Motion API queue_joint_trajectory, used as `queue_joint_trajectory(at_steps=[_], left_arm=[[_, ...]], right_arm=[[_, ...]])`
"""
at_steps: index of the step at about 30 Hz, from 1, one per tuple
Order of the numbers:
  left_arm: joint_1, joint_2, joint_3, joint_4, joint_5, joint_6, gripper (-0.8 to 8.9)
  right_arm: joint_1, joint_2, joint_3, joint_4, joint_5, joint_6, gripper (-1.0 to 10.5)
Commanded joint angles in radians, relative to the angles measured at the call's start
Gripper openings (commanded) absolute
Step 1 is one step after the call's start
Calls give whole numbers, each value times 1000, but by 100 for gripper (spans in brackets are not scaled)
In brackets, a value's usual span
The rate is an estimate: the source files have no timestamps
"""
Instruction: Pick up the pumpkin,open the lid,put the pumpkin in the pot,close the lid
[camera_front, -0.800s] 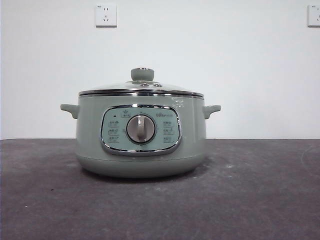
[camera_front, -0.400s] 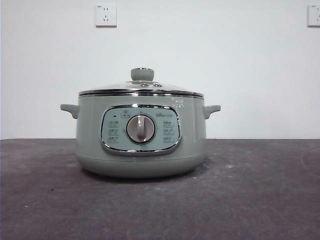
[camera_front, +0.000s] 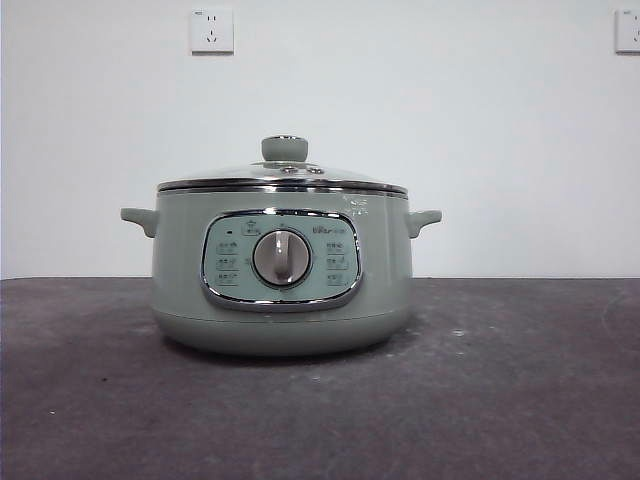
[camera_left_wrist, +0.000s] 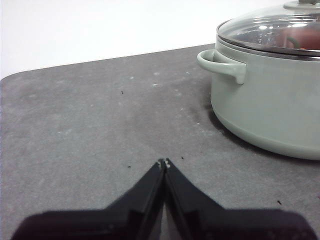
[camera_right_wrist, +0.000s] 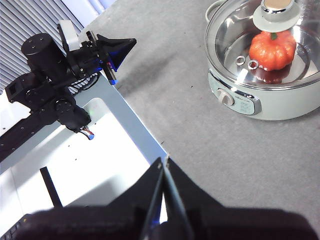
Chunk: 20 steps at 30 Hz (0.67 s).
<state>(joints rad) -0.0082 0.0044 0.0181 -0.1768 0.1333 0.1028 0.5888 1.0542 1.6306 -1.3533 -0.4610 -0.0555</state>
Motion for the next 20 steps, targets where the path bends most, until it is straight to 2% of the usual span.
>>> queue_joint_trajectory(at_steps=[1,3,5,9,11,15,17,20], left_arm=[[3,-3,-16,1,0,-10,-4],[3,-3,-16,1,0,-10,-4],[3,-3,-16,1,-1,-10,-4],[3,-3,-16,1,0,-10,-4],[3,-3,-16,1,-1,-10,-4],[3,-3,-16,1,0,-10,-4],[3,-3,-16,1,-1,-10,-4],[3,-3,-16,2,0,-10,-4]], right_arm=[[-17,-14,-2,-15,24,-103,2],[-62,-46,-3,14,46,-159,1],[-120,-83,-11,79,22,-171,2],[-293,-200,-83,228,-141,-165,1],[-381,-273,-151,296,-158,-159,2],[-484,-411,-340,467,-109,-142,2],[-501,-487,-473,594,-55,-112,2],[-504,-582,-668,772,-16,-67,2]])
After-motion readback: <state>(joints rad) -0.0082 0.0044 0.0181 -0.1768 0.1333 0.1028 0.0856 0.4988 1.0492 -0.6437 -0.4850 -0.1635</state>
